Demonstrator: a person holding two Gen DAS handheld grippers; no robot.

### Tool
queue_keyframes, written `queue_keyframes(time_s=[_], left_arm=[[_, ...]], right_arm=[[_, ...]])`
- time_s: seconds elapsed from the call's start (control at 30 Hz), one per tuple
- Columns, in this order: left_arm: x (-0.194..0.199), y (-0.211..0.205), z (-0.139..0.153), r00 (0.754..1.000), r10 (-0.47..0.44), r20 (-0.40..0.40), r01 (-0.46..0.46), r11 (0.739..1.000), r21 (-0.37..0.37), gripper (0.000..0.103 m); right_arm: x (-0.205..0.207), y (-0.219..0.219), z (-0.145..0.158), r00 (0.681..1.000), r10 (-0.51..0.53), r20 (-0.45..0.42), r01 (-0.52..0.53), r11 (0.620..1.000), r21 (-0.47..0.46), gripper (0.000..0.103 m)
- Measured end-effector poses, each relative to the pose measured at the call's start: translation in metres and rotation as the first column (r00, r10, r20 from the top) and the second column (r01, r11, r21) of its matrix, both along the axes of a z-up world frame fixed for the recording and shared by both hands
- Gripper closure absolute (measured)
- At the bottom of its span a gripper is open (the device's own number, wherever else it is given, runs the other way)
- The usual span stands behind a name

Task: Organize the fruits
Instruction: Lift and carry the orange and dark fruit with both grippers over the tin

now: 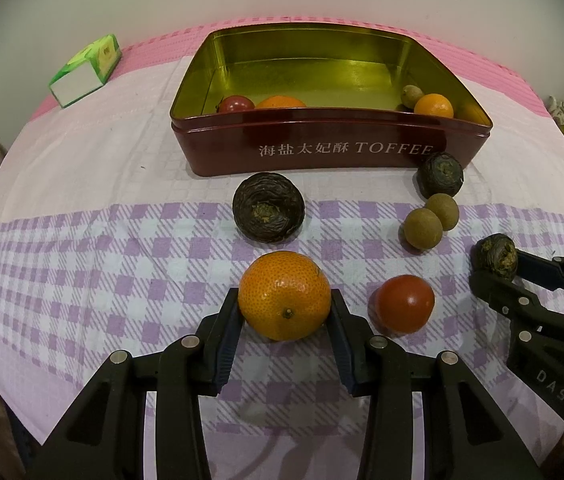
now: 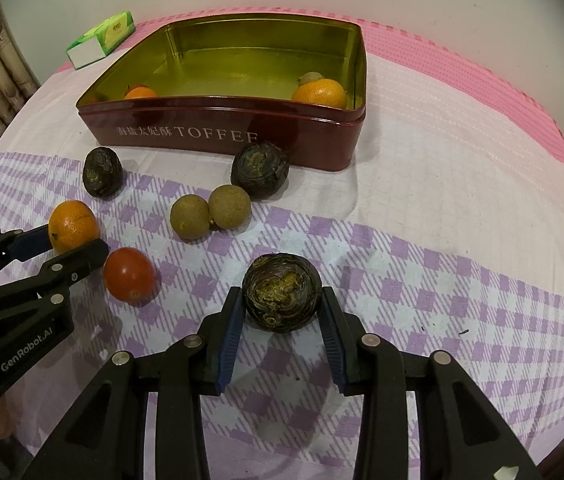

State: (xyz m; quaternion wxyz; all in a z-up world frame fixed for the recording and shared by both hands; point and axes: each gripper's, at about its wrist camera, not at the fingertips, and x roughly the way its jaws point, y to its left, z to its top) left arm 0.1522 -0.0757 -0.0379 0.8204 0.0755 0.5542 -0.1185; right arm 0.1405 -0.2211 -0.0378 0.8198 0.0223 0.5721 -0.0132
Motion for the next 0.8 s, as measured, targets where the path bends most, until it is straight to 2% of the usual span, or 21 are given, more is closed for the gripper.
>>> queue_keyframes(time_s=[0.8], left_arm=[[-0.002,-0.007,0.000,0.999,-0.045,-0.006,0.045,0.999,-0.001,0.060]], right_arm=[[0.007,-0.011,0.009,0.999,-0.025,-0.022,0.026,0.999,0.046,0.069]])
